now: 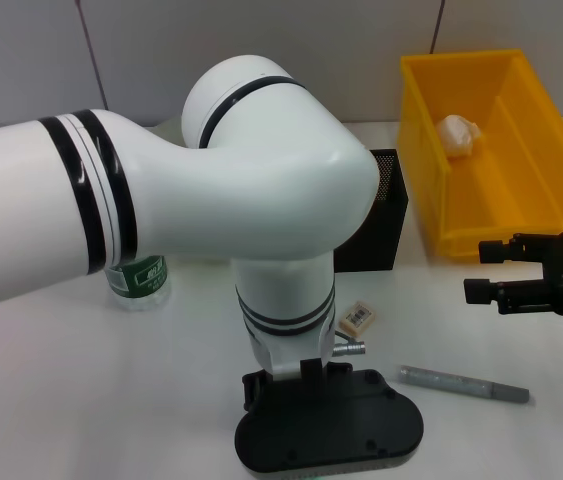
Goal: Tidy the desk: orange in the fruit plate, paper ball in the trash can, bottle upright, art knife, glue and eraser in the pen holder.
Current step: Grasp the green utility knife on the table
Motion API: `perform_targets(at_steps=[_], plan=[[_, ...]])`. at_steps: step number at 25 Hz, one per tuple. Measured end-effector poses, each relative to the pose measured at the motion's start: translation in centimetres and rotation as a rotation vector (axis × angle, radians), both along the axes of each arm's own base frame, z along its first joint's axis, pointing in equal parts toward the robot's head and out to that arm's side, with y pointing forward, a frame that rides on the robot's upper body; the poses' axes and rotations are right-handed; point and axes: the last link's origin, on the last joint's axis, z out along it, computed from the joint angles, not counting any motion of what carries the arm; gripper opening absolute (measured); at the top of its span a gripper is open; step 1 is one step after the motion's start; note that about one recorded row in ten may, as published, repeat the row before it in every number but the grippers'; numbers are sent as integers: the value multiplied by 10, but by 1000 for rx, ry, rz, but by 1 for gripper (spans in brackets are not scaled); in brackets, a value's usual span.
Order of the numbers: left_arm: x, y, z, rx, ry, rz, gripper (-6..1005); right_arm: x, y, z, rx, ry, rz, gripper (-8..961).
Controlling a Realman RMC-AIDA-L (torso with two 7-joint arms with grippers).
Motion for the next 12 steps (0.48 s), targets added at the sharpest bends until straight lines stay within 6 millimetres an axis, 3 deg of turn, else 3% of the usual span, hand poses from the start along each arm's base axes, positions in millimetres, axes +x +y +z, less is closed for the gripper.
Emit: perform_targets(at_steps=[12], plan=[[0, -1, -1, -11, -4, -8, 382, -2, 2, 1, 3, -3, 11, 826]])
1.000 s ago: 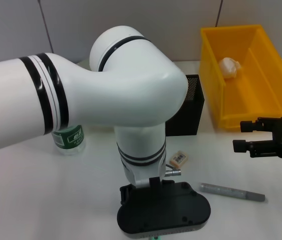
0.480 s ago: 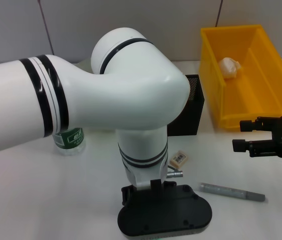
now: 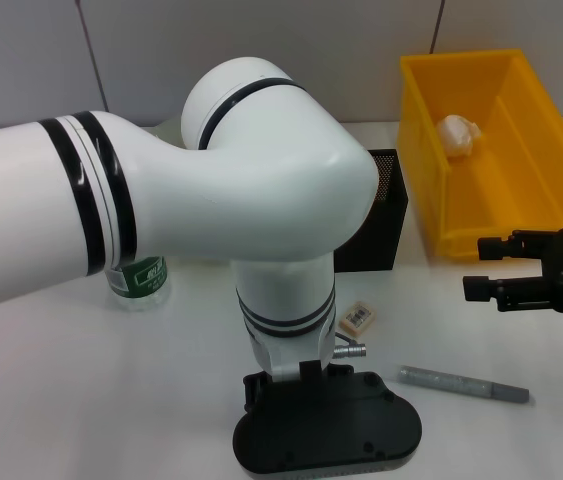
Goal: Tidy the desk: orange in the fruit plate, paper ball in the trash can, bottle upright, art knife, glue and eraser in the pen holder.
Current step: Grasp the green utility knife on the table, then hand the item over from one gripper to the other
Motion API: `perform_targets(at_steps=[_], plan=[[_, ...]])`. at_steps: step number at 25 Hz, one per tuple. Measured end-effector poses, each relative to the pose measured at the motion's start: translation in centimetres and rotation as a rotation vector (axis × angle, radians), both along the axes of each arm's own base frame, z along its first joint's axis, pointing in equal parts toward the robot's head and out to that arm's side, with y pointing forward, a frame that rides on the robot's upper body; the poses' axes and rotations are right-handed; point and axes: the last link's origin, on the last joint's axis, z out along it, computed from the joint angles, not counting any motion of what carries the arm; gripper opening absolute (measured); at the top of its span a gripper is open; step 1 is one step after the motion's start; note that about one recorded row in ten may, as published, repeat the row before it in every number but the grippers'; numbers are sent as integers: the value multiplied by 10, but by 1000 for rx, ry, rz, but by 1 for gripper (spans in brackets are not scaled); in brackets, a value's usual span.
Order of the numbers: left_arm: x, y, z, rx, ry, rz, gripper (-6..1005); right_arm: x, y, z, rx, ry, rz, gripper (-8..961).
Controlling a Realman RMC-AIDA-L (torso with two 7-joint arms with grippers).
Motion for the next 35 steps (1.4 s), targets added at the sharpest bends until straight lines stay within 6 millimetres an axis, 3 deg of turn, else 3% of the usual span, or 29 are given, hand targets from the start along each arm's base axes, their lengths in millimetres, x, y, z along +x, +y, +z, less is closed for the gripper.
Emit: perform_targets(at_steps=[22, 26, 35], plan=[[-6, -2, -3, -9, 4, -15, 340, -2, 2, 0, 4, -3, 15, 826], [-6, -2, -2, -13, 6, -14, 219, -3, 3, 0, 7, -6, 23, 827], [9, 0, 8, 44, -25, 98, 199, -4, 5, 5, 13, -16, 34, 827]])
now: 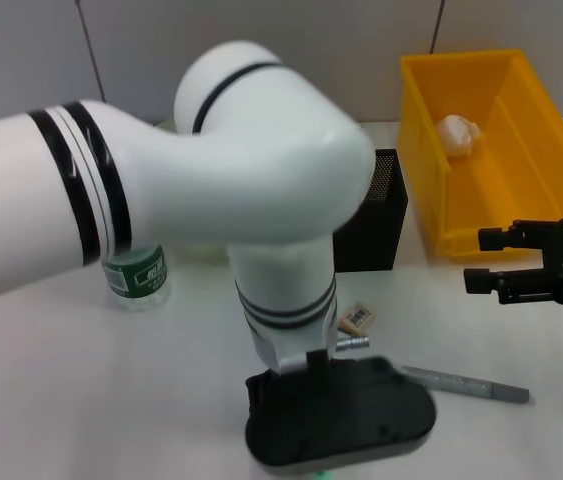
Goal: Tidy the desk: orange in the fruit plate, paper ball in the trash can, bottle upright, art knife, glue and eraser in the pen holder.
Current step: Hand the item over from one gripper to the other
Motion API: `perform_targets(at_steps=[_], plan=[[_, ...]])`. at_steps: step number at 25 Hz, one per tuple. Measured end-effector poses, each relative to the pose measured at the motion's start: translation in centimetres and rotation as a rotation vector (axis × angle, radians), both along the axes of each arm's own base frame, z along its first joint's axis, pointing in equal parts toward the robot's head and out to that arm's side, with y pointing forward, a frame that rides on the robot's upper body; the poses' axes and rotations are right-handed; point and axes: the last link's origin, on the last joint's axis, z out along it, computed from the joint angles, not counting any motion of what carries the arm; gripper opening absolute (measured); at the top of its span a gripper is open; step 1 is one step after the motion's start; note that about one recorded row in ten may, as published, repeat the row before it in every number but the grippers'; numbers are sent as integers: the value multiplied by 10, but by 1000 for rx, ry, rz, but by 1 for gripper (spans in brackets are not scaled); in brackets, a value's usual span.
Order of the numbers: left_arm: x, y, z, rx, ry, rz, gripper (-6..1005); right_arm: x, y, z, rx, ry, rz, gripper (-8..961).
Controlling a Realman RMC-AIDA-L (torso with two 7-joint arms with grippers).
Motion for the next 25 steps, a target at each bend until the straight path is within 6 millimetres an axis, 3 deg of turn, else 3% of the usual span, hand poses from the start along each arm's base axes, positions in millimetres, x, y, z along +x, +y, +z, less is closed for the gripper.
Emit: perform_targets(at_steps=[16, 17, 24, 25], plan=[[30, 18, 26, 179, -166, 344, 203, 6, -12, 11, 18, 3, 40, 827], [39, 21, 35, 216, -236, 497, 204, 7, -13, 13, 26, 11, 37, 827], [52, 27, 49, 246, -382, 730, 209, 14, -18, 24, 70, 47, 11, 827], [57, 31, 58, 248, -467, 850, 210, 16, -20, 26, 73, 47, 5, 827]])
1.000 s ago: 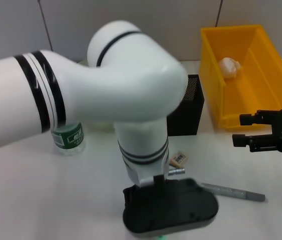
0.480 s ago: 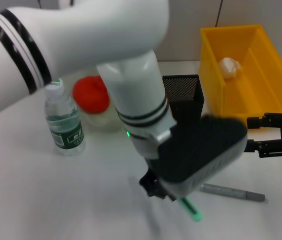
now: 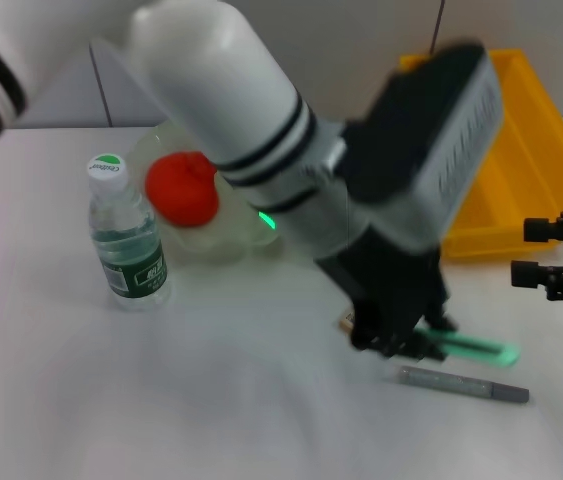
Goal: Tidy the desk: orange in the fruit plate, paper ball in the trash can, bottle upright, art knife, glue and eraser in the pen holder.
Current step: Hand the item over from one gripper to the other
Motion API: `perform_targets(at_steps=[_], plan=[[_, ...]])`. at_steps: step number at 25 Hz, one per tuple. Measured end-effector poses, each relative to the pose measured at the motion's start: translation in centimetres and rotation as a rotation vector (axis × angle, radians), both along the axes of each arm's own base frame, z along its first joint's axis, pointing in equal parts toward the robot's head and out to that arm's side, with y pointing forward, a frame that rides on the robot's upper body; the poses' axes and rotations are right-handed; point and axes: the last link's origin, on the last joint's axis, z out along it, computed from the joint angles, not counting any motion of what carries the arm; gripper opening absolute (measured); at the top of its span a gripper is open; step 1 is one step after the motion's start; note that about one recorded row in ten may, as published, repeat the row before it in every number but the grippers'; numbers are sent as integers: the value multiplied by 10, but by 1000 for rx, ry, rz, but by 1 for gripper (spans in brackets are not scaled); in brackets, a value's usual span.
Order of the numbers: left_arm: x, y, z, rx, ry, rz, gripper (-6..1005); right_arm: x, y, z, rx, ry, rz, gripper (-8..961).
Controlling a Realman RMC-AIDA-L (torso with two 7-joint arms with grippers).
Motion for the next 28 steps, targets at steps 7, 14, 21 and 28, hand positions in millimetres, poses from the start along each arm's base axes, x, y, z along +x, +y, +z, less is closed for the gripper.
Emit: perform_targets(at_steps=[7, 14, 21, 28], plan=[[0, 6, 23, 26, -213, 234, 215, 11, -9, 8, 6, -6, -28, 827], [-5, 4, 35, 24, -388, 377, 221, 18, -13, 12, -1, -20, -47, 827], [-15, -3, 47, -24, -644, 556, 226, 15, -16, 14, -18, -12, -22, 826], [-28, -7, 45, -47, -729, 680, 231, 12, -14, 13, -17, -19, 11, 826]])
